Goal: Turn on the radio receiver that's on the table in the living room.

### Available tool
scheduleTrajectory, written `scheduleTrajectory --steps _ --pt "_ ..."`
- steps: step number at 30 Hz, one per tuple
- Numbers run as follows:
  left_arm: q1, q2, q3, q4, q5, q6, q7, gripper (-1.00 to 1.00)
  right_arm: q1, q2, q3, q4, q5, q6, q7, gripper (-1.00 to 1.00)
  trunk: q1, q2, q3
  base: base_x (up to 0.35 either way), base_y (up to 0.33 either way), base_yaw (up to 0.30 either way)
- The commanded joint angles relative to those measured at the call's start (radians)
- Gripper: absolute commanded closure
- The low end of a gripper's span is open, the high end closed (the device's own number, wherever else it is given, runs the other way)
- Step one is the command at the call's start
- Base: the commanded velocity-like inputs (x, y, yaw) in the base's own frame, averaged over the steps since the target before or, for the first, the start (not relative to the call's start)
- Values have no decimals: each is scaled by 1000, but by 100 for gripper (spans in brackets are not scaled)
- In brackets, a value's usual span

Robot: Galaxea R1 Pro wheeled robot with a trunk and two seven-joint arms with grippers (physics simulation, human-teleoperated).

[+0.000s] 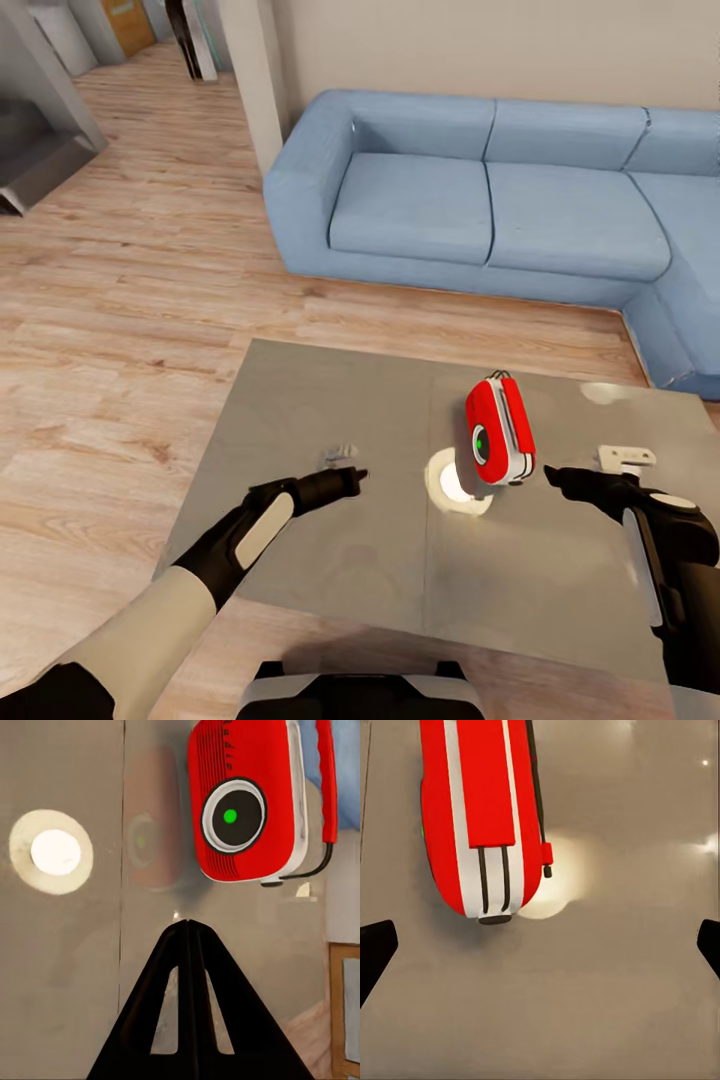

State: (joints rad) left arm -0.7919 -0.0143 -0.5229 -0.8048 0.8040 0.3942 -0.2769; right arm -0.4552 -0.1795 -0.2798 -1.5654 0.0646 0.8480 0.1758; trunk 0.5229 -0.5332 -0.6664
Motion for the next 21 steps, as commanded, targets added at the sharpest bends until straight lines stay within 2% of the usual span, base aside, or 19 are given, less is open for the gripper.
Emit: scheduleTrajectory --steps 1,2,4,5,6,7,8,12,13,15,21 --pt "1 19 0 -17 1 1 1 100 0 0 -7 0 0 0 1 -100 0 0 2 0 0 0" --pt "4 37 0 -36 1 2 1 100 1 0 -16 0 0 0 1 -100 0 0 3 0 0 0" --pt "27 93 0 -101 2 10 2 100 1 -1 -38 -1 1 0 3 -100 0 0 6 0 0 0" --pt "35 106 0 -117 3 11 2 100 2 -1 -42 -1 1 0 4 -100 0 0 8 0 0 0" --pt "52 133 0 -154 4 14 3 100 5 -2 -52 -1 1 0 4 -100 0 0 9 0 0 0" --pt "80 172 0 -212 7 20 5 100 17 -2 -67 -2 2 0 5 -100 0 0 11 0 0 0" --pt "99 195 0 -248 10 29 8 100 28 -3 -74 -2 2 0 5 -100 0 0 13 0 0 0" --pt "161 255 1 -318 21 54 34 100 72 -3 -94 -2 3 -7 5 -100 0 0 19 0 0 0" --pt "169 262 1 -322 22 55 38 100 78 -3 -98 -2 4 -8 5 -100 0 0 21 0 0 0" --pt "213 296 1 -334 25 60 50 100 116 -3 -126 -1 5 -16 5 -100 0 0 24 0 0 0" --pt "275 330 1 -323 27 56 55 100 203 -2 -156 2 6 -83 5 -100 0 0 33 0 0 0"
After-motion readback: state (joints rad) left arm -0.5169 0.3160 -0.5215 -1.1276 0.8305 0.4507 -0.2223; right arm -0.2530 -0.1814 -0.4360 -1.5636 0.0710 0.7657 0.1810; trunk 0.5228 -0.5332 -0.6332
